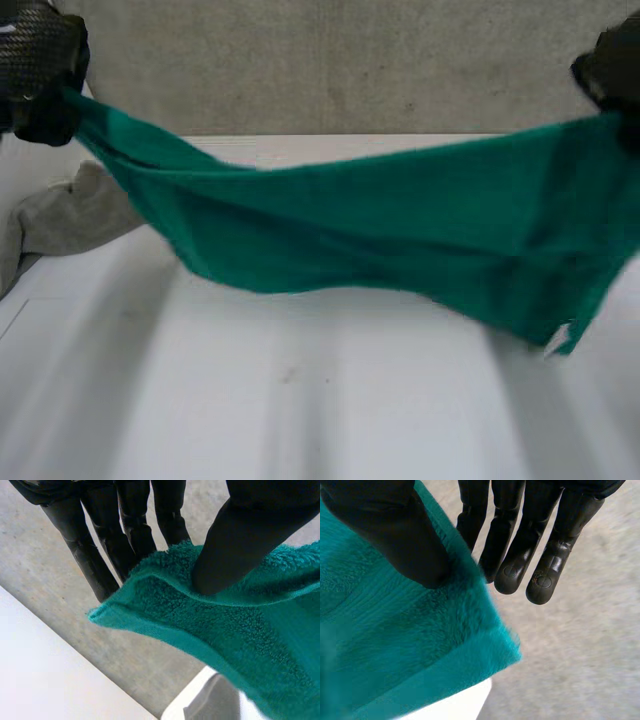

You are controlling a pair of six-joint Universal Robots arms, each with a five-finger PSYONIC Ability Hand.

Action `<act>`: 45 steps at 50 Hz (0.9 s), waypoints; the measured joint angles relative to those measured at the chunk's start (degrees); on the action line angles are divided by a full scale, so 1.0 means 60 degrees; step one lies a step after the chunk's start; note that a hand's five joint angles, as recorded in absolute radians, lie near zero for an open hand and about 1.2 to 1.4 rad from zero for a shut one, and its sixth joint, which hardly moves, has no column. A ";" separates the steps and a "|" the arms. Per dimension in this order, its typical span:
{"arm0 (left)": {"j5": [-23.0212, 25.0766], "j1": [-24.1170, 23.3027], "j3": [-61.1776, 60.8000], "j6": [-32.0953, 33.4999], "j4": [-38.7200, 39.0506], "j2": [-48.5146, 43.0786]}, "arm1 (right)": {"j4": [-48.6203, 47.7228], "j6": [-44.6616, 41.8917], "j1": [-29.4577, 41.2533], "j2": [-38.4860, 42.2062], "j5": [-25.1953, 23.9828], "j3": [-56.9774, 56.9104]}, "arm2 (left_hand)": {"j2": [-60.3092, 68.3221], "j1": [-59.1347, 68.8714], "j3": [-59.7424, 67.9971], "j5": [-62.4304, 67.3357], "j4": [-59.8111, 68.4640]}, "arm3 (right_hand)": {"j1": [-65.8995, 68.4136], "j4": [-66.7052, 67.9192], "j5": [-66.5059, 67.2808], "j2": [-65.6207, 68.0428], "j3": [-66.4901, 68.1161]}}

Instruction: Fold the laundry.

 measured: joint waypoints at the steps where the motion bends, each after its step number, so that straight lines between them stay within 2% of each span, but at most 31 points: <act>1: -0.0003 -0.0009 -0.0009 0.0004 -0.0025 -0.0150 | 0.0068 -0.0063 0.0005 0.0314 -0.0005 -0.0015 | 0.0000 0.0001 0.0000 0.0000 0.0000 | 0.0000 0.0000 0.0000 0.0000 0.0000; 4: -0.0013 -0.0023 0.0011 0.0009 -0.0033 -0.0472 | 0.0109 -0.0156 0.0026 0.0885 -0.0005 -0.0014 | 0.0000 0.0001 0.0000 0.0000 0.0000 | 0.0000 0.0000 0.0000 0.0000 0.0000; 12: -0.0121 -0.0089 0.0878 -0.0036 0.0198 -0.3037 | -0.0694 -0.0221 0.0105 0.3372 0.0092 -0.0539 | 0.0001 0.0000 0.0000 0.0000 0.0000 | 0.0000 0.0000 0.0001 0.0000 0.0001; 15: -0.0313 -0.0166 0.1740 -0.0067 0.0466 -0.4046 | -0.1664 -0.0105 0.0111 0.4028 0.0172 -0.1045 | 0.0001 0.0001 0.0000 0.0000 0.0000 | 0.0000 0.0000 0.0001 0.0001 0.0001; 18: -0.0735 -0.0293 0.3124 -0.0085 0.1096 -0.5071 | -0.3496 0.0152 0.0118 0.4629 0.0312 -0.1969 | 0.0002 0.0001 0.0000 0.0000 0.0000 | 0.0000 0.0001 0.0002 0.0000 0.0000; 21: -0.0998 -0.0348 0.3924 -0.0078 0.1609 -0.5492 | -0.4527 0.0324 0.0120 0.4827 0.0376 -0.2476 | 0.0002 0.0001 0.0000 0.0000 0.0000 | 0.0000 0.0001 0.0001 0.0000 0.0000; 26: -0.1303 -0.0404 0.5733 -0.0020 0.3485 -0.5992 | -0.7387 0.0883 0.0146 0.5059 0.0566 -0.3833 | 0.0006 0.0001 0.0001 0.0000 0.0001 | 0.0000 0.0001 0.0002 0.0000 0.0001; 27: -0.1303 -0.0404 0.5733 -0.0020 0.3485 -0.5992 | -0.7387 0.0883 0.0146 0.5059 0.0566 -0.3833 | 0.0006 0.0001 0.0001 0.0000 0.0001 | 0.0000 0.0001 0.0002 0.0000 0.0001; 28: -0.1313 -0.0424 0.6319 -0.0017 0.4229 -0.6038 | -0.8211 0.1038 0.0192 0.5133 0.0682 -0.4310 | 0.0007 0.0000 0.0001 0.0000 0.0001 | 0.0000 0.0001 0.0001 0.0000 0.0001; 32: -0.1328 -0.0490 0.6997 -0.0073 0.5126 -0.6068 | -0.8955 0.1179 0.0368 0.5278 0.0893 -0.4932 | 0.0007 0.0000 0.0001 0.0000 0.0001 | 0.0000 0.0001 0.0029 0.0000 0.0001; 40: -0.1421 -0.0560 0.6538 -0.0528 0.5477 -0.6079 | -0.8930 0.1231 0.0802 0.5345 0.0994 -0.4515 | 0.0007 0.0000 0.0001 0.0000 0.0001 | 0.0000 0.0001 0.0074 0.0001 0.0001; 45: -0.1383 -0.0508 0.4450 -0.0827 0.5435 -0.6087 | -0.8711 0.1323 0.0922 0.5232 0.0602 -0.2496 | 0.0007 0.0000 0.0001 0.0000 0.0001 | 0.0000 0.0001 0.0075 0.0001 0.0001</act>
